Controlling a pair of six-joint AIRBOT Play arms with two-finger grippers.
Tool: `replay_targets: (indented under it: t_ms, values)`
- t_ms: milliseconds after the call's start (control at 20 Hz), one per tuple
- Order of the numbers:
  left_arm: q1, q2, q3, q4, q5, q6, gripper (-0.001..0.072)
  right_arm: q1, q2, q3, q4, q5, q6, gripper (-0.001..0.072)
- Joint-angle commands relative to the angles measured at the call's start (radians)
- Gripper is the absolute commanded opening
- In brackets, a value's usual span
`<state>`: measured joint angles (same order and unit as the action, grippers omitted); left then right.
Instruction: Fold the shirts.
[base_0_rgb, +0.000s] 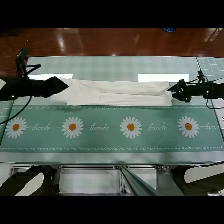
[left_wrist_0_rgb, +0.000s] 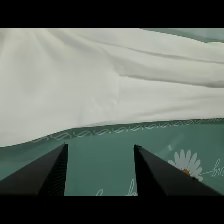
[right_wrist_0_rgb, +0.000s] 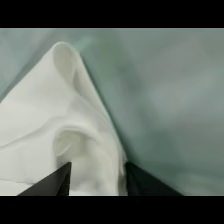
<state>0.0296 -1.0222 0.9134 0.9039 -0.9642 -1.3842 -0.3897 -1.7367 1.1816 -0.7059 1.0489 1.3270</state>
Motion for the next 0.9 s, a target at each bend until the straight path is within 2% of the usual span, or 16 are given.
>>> replay_targets:
  t_ms: [0, 50, 150, 200, 250, 300, 350, 550, 700, 850]
  values:
    - [-0.056, 0.037, -0.051, -0.031, 0.067, -0.001, 0.0505, 0.061, -0.045, -0.003, 0.065, -0.014, -0.032, 0.041]
    - [-0.063, 0.033, -0.051, -0.042, 0.081, -0.001, 0.0505, 0.077, -0.045, -0.002, 0.092, -0.021, -0.046, 0.037]
    - [-0.076, 0.026, -0.051, -0.06, 0.083, 0.0, 0.0504, 0.094, -0.043, 0.021, 0.115, 0.002, -0.067, 0.0026]
    - [-0.082, 0.024, -0.051, -0.059, 0.076, 0.002, 0.0499, 0.094, -0.034, 0.043, 0.117, 0.03, -0.079, 0.0022]
    - [-0.086, 0.025, -0.05, -0.059, 0.062, 0.01, 0.0424, 0.094, -0.013, 0.056, 0.104, 0.052, -0.077, 0.0022]
    - [-0.086, 0.024, -0.051, -0.059, 0.042, 0.019, 0.0194, 0.09, 0.022, 0.057, 0.076, 0.056, -0.066, 0.0022]
    - [-0.086, 0.024, -0.051, -0.059, 0.03, 0.042, 0.0025, 0.085, 0.065, 0.057, 0.022, 0.068, -0.048, 0.0022]
    - [-0.12, 0.02, -0.05, -0.058, 0.048, 0.056, 0.0025, 0.086, 0.334, -0.008, -0.296, 0.13, 0.031, 0.0021]
    - [-0.262, -0.05, -0.034, -0.059, 0.133, 0.056, 0.0024, 0.079, 0.608, -0.139, -0.345, 0.166, 0.031, 0.0021]
    - [-0.439, -0.211, 0.056, -0.059, 0.169, 0.055, 0.0024, 0.079, 0.896, -0.261, -0.328, 0.21, 0.075, 0.0021]
